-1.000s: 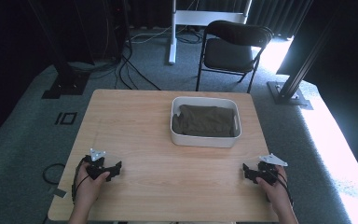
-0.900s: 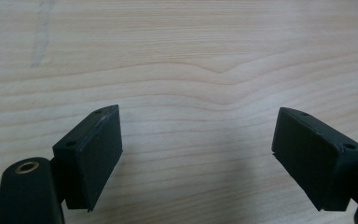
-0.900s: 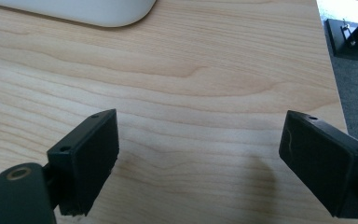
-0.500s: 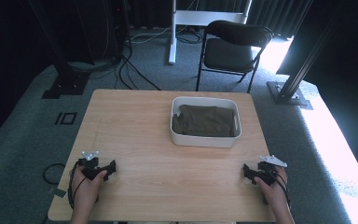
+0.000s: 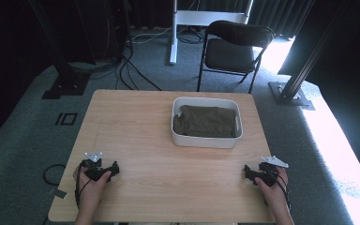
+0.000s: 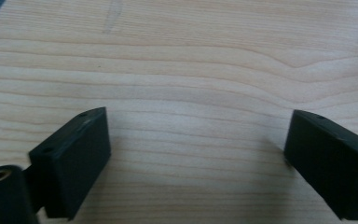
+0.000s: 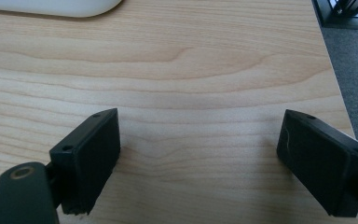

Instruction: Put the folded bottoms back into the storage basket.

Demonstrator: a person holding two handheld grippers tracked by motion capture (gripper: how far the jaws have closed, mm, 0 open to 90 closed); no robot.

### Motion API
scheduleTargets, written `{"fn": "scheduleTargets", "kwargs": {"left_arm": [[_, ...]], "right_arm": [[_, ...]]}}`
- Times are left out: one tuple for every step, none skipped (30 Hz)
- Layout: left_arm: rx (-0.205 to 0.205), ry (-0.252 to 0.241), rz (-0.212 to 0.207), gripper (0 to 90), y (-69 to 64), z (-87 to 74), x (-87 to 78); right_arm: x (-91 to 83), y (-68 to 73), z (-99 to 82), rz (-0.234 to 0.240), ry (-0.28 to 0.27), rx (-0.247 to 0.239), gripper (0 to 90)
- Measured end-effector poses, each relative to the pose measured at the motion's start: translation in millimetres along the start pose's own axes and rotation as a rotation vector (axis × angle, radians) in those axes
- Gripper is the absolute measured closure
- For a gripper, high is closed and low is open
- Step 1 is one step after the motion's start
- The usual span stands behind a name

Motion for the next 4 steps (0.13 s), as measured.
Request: {"fn": "scheduleTargets", "kwargs": {"left_arm": [[0.005,0.006,-0.005,3.4,-0.4,0.2,0.4],[0.005,0.007,-0.005,3.4,-0.5,0.2,0.5],[0.005,0.007,-0.005,3.4,-0.4,0.2,0.4],[0.005,0.007,-0.005,3.4,-0.4,0.2,0.4]], "right_arm": [[0.0,0.0,0.0,0.000,0.000,0.000,12.8],[0.0,0.0,0.0,0.000,0.000,0.000,12.8],[0.0,0.0,0.0,0.000,0.000,-0.001,12.8],[0.0,0.0,0.0,0.000,0.000,-0.001,12.8]]}}
Point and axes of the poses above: each handheld gripper's, and its own axes: x roughly forward along the jaws, z roughly out of its top, y roughly to its left, the point moved 2 cm from there along x, roughly forward along the jaws, and after that the axes turned 7 degrees about -y, right-handed, at the moved point
